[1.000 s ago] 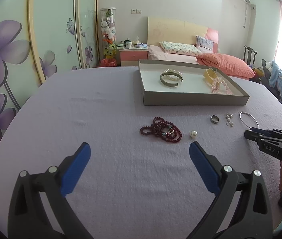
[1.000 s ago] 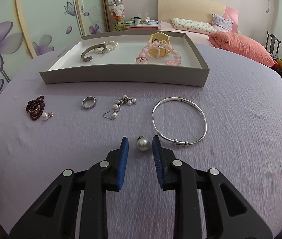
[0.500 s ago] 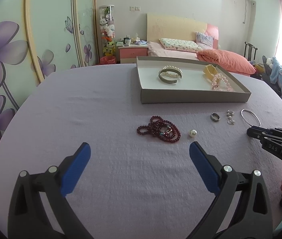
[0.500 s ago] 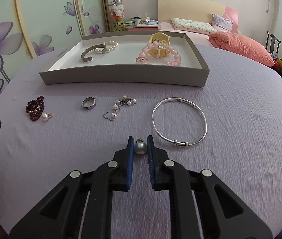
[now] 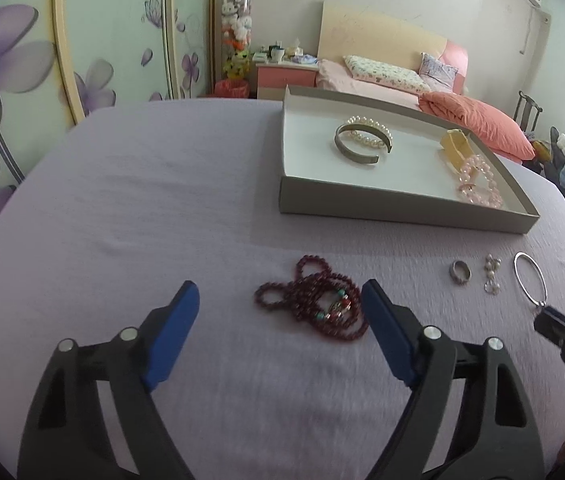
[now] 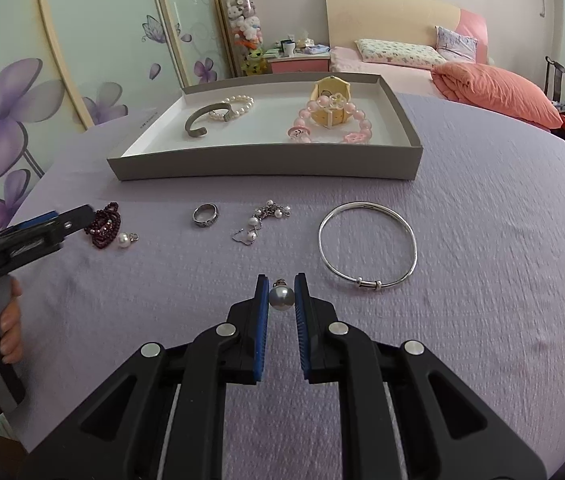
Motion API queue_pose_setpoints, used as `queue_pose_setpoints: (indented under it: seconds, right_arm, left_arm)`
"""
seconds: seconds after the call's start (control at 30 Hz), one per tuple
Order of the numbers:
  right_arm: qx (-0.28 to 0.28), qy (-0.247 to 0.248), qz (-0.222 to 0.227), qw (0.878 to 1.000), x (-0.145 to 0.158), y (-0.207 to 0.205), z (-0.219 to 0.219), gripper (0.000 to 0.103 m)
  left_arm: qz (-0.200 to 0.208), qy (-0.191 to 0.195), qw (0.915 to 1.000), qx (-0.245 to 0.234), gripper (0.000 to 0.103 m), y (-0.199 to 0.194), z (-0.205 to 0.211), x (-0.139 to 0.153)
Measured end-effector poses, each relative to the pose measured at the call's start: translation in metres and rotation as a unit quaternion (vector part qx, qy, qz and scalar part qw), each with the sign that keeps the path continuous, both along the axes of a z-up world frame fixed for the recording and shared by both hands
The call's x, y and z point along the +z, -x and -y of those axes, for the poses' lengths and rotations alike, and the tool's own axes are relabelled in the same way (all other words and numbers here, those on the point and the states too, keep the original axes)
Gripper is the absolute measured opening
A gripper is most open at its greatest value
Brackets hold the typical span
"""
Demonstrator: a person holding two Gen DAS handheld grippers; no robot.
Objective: Organize jewelry
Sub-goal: 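Lower the left gripper and grasp the dark red beaded bracelet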
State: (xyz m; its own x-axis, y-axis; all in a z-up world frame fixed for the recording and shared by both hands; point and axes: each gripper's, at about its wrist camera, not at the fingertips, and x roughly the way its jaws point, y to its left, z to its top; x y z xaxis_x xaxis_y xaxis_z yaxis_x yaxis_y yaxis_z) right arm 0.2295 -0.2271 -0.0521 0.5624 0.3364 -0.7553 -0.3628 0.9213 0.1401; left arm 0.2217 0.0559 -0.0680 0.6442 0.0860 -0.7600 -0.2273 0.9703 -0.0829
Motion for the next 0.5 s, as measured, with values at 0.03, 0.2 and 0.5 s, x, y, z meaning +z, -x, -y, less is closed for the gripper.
queue_pose_setpoints:
  seconds: [0.03, 0.2, 0.5]
  right_arm:
    - [0.0, 0.0, 0.0, 1.0, 0.0, 0.0, 0.0, 0.013]
    - [-0.001, -0.001, 0.0, 1.0, 0.0, -0.002, 0.003, 0.013]
    - [-0.002, -0.003, -0.002, 1.0, 0.0, -0.002, 0.004, 0.014]
  left_arm:
    - [-0.001, 0.002, 1.0, -0.001, 0.081, -0.002, 0.001, -0.001]
    - [-0.01, -0.002, 0.9998, -0.015, 0.066, -0.012, 0.014, -0.006]
    - [-0.025, -0.036, 0.9989, -0.019, 0.039, -0.021, 0.029, -0.012]
